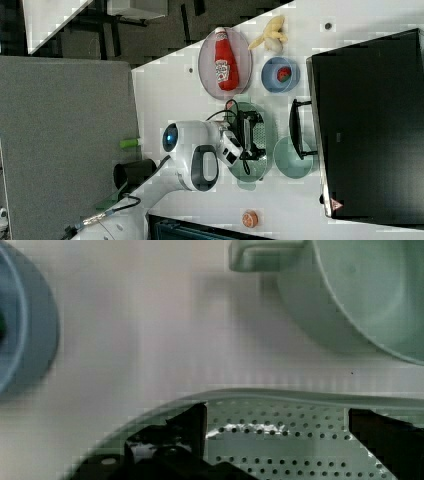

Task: Drag strainer left to right.

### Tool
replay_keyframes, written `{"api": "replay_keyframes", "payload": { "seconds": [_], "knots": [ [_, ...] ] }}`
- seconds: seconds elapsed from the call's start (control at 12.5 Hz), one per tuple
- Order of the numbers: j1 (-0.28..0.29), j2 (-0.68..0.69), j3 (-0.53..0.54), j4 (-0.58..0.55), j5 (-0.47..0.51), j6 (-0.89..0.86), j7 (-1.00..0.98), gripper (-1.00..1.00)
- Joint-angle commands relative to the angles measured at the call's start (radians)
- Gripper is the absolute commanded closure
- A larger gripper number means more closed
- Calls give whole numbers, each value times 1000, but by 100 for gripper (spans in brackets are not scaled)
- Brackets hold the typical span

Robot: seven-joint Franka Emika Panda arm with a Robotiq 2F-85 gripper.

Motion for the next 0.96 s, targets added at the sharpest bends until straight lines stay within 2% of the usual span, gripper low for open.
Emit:
{"api": "replay_keyframes", "payload": {
  "seconds": [0.08,0.32,0.64,0.96],
  "knots": [
    [1,-12,-5,-9,-6,-2,-39,-100],
    [1,-108,45,-13,-6,-31,-138,-100],
    [2,-375,110,29,15,-291,-348,-100],
    [2,-621,112,141,187,-676,-554,-100]
  ]
}}
